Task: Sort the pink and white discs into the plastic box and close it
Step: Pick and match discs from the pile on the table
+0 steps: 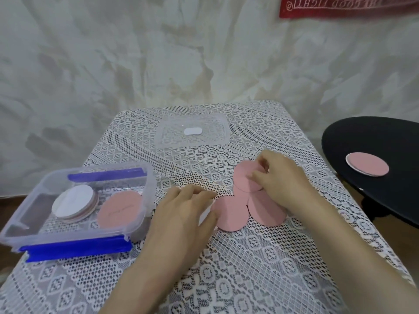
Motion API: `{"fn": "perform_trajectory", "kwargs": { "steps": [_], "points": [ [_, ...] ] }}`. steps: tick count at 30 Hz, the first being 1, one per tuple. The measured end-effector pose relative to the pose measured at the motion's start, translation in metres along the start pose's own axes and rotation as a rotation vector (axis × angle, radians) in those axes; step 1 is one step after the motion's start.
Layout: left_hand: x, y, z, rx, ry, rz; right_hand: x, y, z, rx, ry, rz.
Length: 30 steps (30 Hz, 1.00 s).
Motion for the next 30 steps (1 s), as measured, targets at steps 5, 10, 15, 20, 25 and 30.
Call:
{"fn": "perform_trajectory", "kwargs": {
  "steps": [5, 10, 15, 20, 25, 30],
  "points": [
    [0.001, 0.002, -0.005, -0.072, -0.093, 0.014, 0.004, 0.002, -0.016, -0.035, 0.437, -0.052],
    [-0.005, 0.001, 0.000, -0.129, -0.273, 0.068, 0.021, -0.033, -0.036, -0.148, 0.429, -0.357],
    [-0.005, -0.001, 0.000, -0.156, -0.400, 0.059, 0.020, -0.055, -0.036, -0.164, 0.463, -0.440],
    [-0.009, -0.004, 0.000, -0.205, -0.367, 0.051, -0.007, -0.048, -0.007, -0.098, 0.208, -0.182],
    [-0.009, -0.006, -0.003, -0.245, -0.362, 0.041, -0.020, -0.052, 0.013, -0.020, -0.156, -0.186],
    [-0.008, -0.005, -0.001, -0.270, -0.402, 0.042, -0.021, -0.051, 0.015, -0.008, -0.149, -0.164]
  ]
}}
Point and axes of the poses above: each hand's wrist, its own y-axis towards the middle knuckle, its own x-axis out of the palm, z = x × y, the point moved 7 cm from there along y, towards the middle knuckle, and after that the axes turned 9 degrees about z, right-handed, at the moved point
